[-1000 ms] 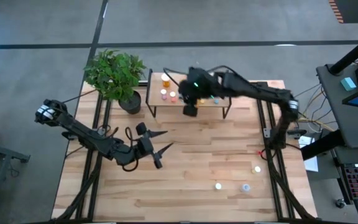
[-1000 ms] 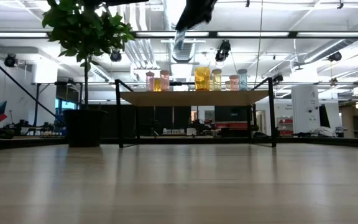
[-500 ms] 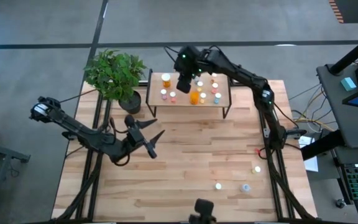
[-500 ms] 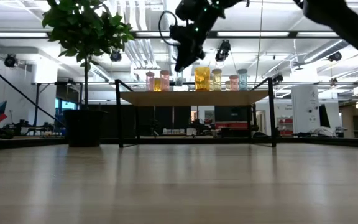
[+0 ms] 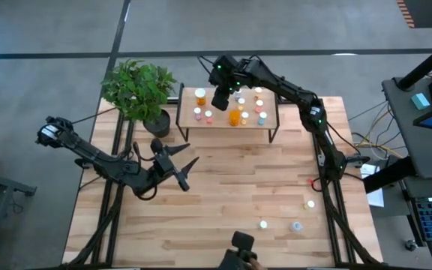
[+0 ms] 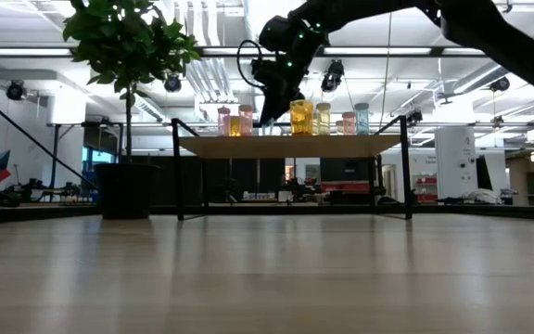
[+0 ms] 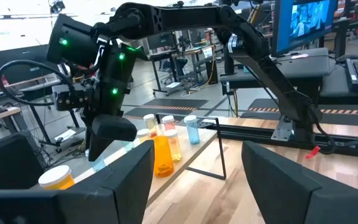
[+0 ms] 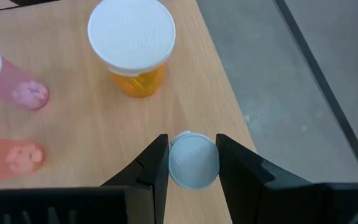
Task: Pick and place medicine bottles onto shelf by color
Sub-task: Put the blue pill bottle on the shelf, then put the yellow pill bottle on the shelf
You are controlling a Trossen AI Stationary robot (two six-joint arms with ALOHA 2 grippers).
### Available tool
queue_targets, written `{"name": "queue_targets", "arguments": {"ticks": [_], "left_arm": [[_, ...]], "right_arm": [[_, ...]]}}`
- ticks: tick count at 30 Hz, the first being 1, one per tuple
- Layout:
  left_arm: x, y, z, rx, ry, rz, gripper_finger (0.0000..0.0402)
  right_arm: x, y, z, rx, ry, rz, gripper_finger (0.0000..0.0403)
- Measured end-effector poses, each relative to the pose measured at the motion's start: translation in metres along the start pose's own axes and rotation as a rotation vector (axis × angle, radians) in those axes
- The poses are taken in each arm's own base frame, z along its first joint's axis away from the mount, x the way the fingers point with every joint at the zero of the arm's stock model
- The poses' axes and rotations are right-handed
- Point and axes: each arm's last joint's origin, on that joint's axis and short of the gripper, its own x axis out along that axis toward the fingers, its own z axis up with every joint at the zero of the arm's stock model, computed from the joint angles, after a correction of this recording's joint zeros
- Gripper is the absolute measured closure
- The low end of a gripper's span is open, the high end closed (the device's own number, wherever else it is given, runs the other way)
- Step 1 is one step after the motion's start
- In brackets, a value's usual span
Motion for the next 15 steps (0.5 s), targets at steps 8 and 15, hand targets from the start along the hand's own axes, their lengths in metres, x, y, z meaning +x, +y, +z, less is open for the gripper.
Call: {"name": "queue_targets", "arguments": {"ticks": [8,15], "left_arm": [[0.0000,-0.0001,-0.0004,0.004,0.002,-0.001,0.0175],[0.0000,-0.0001,-0.0004,0.004,0.002,-0.001,0.0175]], "right_arm": [[0.0024,0.0003,-0.0006,0.011,0.007,0.002,0.0270],[0.0007,0.0002,-0.0004,0.007,0.004,0.001,0.0236]]}}
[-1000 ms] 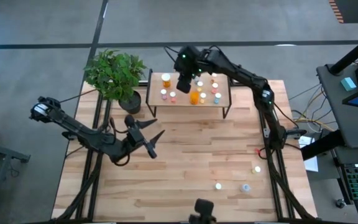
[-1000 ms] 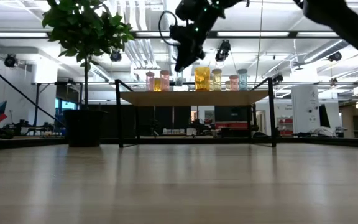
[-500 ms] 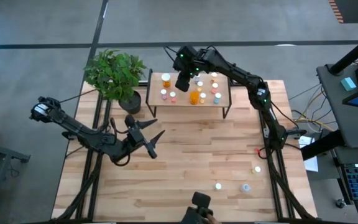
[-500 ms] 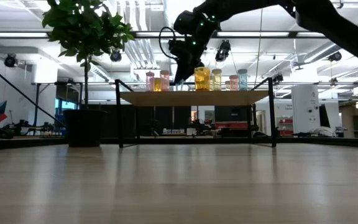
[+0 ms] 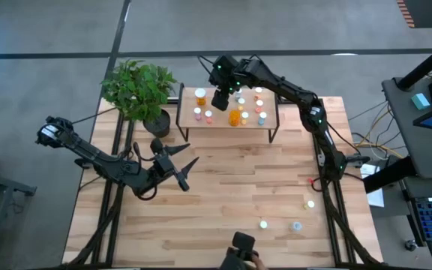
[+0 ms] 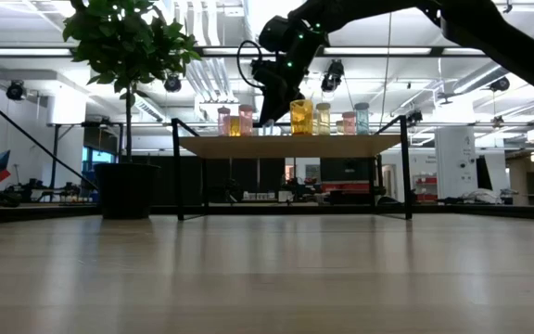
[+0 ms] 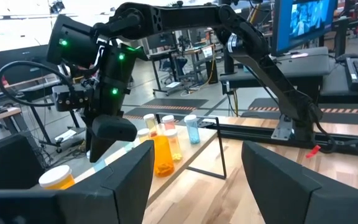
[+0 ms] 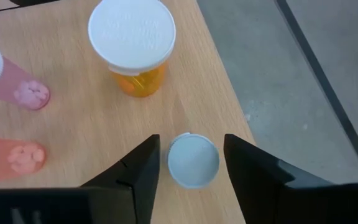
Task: Pick and place medicine bottles onto shelf by color
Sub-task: Put the yellow pill bottle on the shelf
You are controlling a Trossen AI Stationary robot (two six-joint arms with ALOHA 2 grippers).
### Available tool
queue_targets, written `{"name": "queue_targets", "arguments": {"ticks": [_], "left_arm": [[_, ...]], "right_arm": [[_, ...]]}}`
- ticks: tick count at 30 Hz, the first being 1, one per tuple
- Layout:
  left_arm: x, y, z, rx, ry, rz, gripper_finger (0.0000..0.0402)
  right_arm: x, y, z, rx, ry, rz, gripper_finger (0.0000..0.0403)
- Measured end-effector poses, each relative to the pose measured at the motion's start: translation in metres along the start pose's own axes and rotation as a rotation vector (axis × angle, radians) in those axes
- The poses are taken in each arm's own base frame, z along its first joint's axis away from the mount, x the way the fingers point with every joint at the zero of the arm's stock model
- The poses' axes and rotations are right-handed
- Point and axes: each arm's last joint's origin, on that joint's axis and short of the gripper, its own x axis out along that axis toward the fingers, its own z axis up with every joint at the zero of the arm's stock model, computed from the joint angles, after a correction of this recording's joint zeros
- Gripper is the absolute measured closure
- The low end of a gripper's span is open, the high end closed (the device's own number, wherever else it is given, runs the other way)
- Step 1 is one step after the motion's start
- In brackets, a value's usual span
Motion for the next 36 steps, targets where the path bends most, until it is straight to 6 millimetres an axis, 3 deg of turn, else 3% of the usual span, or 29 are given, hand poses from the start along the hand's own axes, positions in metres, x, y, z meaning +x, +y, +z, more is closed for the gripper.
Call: {"name": "queue_targets", "arguments": {"ticks": [4,7,12,15,19,24,27,30,33,36], "left_arm": [[0.000,0.000,-0.001,0.006,0.003,-0.001,0.0175],[0.000,0.000,-0.001,0.008,0.004,-0.001,0.0175],[0.000,0.000,-0.001,0.024,0.004,-0.001,0.0175],[0.000,0.000,-0.001,0.024,0.003,-0.004,0.0175],[-0.002,-0.001,-0.001,0.024,0.001,-0.019,0.0175],[-0.004,-0.004,-0.001,0.023,-0.002,-0.041,0.0175],[-0.004,-0.007,-0.004,0.035,0.002,-0.057,0.0175],[-0.003,-0.010,-0.007,0.049,0.008,-0.060,0.0175],[-0.002,-0.014,-0.011,0.067,0.016,-0.062,0.0175],[-0.001,-0.015,-0.012,0.073,0.019,-0.062,0.0175]], "right_arm": [[-0.006,0.000,0.001,0.028,-0.010,-0.002,0.0224],[-0.021,0.001,0.003,0.063,-0.036,-0.006,0.0225],[-0.076,0.014,0.009,0.101,-0.123,0.001,0.0224],[-0.114,0.035,0.009,0.098,-0.176,0.065,0.0223],[-0.152,0.086,0.002,0.046,-0.166,0.250,0.0226],[-0.163,0.196,-0.026,-0.164,-0.054,0.402,0.0235],[-0.163,0.262,-0.058,-0.266,0.007,0.453,0.0241],[-0.162,0.312,-0.095,-0.290,0.039,0.460,0.0247],[-0.162,0.345,-0.136,-0.296,0.077,0.447,0.0252],[-0.163,0.361,-0.176,-0.240,0.120,0.372,0.0253]]}}
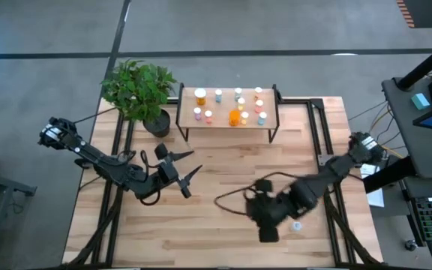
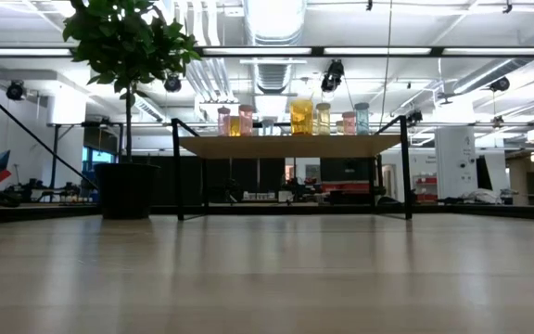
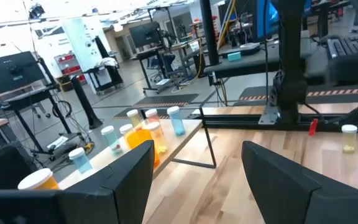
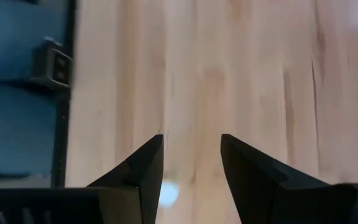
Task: Pick and place medicine bottles onto shelf by color
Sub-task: Put the yellow pill bottle on the shelf
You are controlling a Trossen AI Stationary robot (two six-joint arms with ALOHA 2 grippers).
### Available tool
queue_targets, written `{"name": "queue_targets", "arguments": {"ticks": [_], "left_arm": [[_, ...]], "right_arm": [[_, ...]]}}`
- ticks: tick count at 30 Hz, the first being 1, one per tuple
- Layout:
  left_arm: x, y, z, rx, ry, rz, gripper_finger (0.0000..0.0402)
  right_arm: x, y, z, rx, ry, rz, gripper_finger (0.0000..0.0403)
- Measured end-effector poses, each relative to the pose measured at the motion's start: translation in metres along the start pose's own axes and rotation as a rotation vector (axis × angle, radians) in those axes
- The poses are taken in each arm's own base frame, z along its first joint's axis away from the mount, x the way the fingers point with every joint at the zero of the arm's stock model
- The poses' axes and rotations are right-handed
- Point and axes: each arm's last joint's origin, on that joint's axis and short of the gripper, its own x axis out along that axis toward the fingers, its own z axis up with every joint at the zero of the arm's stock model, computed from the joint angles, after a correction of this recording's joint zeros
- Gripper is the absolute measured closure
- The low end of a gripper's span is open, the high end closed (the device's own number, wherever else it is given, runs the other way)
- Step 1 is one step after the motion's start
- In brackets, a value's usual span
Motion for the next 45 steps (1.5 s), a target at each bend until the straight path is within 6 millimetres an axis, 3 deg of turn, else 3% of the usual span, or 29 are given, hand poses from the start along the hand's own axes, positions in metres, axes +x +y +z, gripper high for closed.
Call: {"name": "queue_targets", "arguments": {"ticks": [6,16,25,33,45], "left_arm": [[0.001,-0.002,-0.002,0.008,0.004,0.000,0.0175],[0.001,-0.002,-0.002,0.042,0.004,0.000,0.0175],[0.001,-0.002,-0.002,0.043,0.005,0.002,0.0175],[0.001,-0.002,-0.002,0.041,0.004,0.002,0.0175],[0.001,-0.002,-0.001,0.039,0.004,0.002,0.0175]], "right_arm": [[0.018,0.013,-0.051,0.251,0.089,-0.087,0.0218],[0.065,0.027,-0.107,0.129,0.085,-0.138,0.0172],[0.092,0.030,-0.124,0.111,-0.035,-0.028,0.0169],[0.096,0.028,-0.129,0.095,-0.039,-0.042,0.0190],[0.097,0.027,-0.131,0.091,-0.038,-0.043,0.0293]]}}
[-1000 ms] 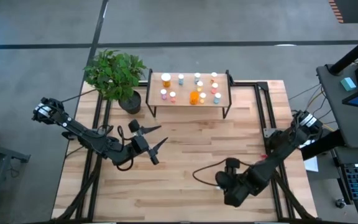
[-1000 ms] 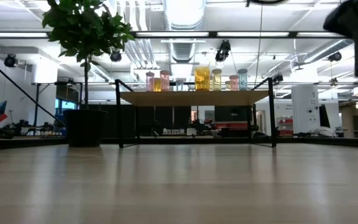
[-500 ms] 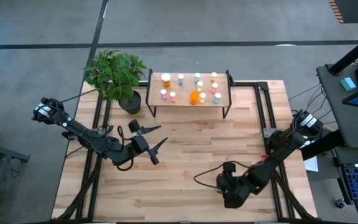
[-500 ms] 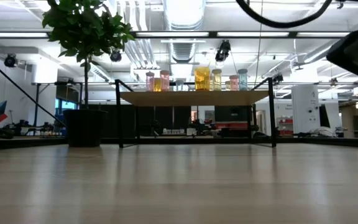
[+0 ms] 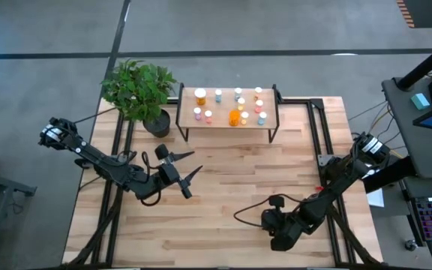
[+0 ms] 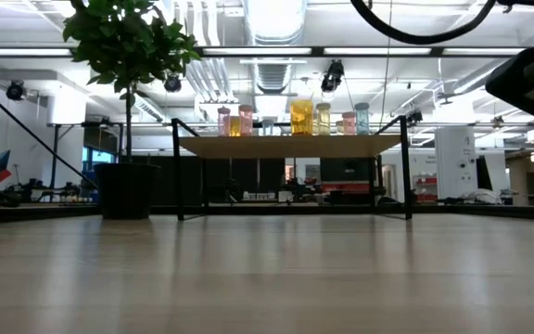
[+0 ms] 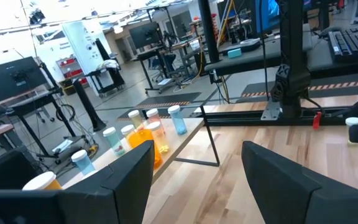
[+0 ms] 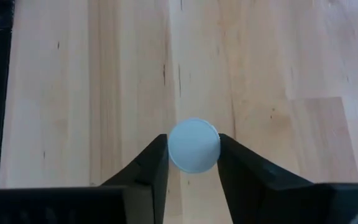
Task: Pick and place medicine bottles onto shelf by color
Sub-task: Put the yellow pill bottle on the shelf
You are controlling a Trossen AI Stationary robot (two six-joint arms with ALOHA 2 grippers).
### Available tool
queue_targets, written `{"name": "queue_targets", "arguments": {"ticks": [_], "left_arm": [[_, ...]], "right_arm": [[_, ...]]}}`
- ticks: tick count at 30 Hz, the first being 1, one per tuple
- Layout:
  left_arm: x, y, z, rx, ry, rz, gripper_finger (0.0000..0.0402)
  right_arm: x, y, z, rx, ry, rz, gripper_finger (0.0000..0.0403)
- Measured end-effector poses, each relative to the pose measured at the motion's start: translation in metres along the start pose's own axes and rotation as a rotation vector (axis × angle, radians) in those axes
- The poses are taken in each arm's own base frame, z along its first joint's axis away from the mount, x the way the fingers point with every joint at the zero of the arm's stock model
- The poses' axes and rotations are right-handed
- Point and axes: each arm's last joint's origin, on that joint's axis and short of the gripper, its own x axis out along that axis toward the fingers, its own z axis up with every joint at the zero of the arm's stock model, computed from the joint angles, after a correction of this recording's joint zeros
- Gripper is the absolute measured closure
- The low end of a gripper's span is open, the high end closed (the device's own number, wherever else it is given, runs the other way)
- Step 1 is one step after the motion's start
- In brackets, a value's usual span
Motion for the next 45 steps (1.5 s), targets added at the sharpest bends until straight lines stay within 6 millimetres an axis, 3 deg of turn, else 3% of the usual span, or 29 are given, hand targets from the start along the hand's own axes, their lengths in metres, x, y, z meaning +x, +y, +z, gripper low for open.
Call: {"name": "queue_targets", "arguments": {"ticks": [5,9,14,18,25,31,39,45], "left_arm": [[0.000,0.000,0.000,-0.004,0.000,0.000,0.0175],[0.000,0.000,0.000,-0.005,0.000,0.000,0.0175],[0.000,0.000,0.000,-0.007,-0.001,0.000,0.0175],[0.000,0.000,0.000,-0.008,-0.001,0.000,0.0175],[0.000,0.000,0.000,-0.021,-0.001,-0.001,0.0175],[0.000,0.000,0.000,-0.060,-0.001,-0.001,0.0175],[0.000,0.000,0.000,-0.087,-0.001,-0.001,0.0175],[0.000,0.000,0.000,-0.090,-0.001,-0.002,0.0175]], "right_arm": [[-0.001,0.002,0.002,-0.007,-0.004,0.006,0.0293],[-0.012,0.006,0.019,0.009,-0.026,0.020,0.0280],[-0.042,-0.002,0.063,0.019,-0.022,-0.029,0.0287],[-0.072,-0.020,0.109,-0.021,-0.042,-0.070,0.0291],[-0.119,-0.080,0.182,-0.087,-0.133,-0.147,0.0291],[-0.141,-0.139,0.221,-0.097,-0.200,-0.181,0.0291],[-0.142,-0.210,0.256,-0.062,-0.213,-0.313,0.0291],[-0.139,-0.270,0.271,0.005,-0.214,-0.399,0.0291]]}}
